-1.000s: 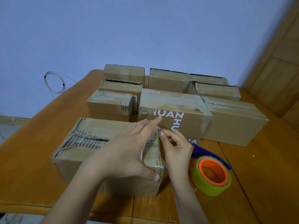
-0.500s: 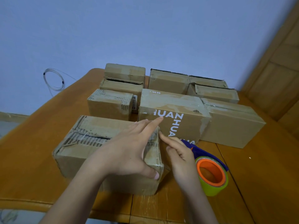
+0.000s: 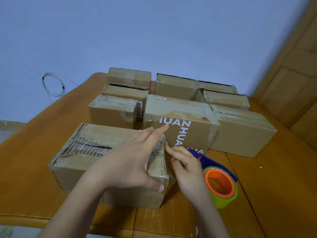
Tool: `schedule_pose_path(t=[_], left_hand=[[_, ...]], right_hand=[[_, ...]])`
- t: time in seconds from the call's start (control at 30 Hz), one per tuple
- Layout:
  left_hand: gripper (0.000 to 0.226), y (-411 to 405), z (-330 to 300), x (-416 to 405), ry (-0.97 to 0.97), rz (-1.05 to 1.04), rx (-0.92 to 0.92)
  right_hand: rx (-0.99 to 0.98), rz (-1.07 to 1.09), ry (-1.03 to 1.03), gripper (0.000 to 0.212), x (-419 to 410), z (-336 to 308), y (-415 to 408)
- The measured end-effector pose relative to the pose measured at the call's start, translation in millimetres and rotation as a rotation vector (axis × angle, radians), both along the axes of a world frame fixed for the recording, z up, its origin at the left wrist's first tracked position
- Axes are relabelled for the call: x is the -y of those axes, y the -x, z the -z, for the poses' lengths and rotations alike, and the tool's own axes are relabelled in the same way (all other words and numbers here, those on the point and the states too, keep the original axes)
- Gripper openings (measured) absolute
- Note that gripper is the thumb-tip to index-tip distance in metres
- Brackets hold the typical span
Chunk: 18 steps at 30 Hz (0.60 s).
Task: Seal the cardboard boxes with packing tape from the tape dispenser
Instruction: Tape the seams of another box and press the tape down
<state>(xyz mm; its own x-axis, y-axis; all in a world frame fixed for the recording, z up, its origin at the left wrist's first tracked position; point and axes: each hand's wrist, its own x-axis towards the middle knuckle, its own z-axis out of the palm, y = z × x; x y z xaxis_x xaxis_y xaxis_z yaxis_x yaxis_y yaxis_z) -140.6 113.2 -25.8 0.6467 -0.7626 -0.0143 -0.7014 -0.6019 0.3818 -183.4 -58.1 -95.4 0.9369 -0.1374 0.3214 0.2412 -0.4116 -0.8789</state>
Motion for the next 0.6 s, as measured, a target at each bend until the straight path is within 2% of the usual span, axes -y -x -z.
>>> schedule_pose_path(t=[0.17,0.37,0.53,0.6], left_hand=[[0.126,0,0,1,-0.014,0.002,0.000],[0.126,0,-1,0,-0.006,-0.004,0.004],[0.127,-1,3,0,0.007,-0.034,0.033],[0.128,-1,3,0,0.020,-0.036,0.030]], right_hand=[[-0.083,-0.079,-0.024,0.049,4,-2,10],[-0.167,-0.090,-0.248,0.048,17,-7,6],[-0.186,-0.160,-0.051,0.045,6,-3,1],[-0.181,-0.184,-0.037,0.044,15,-9,3]])
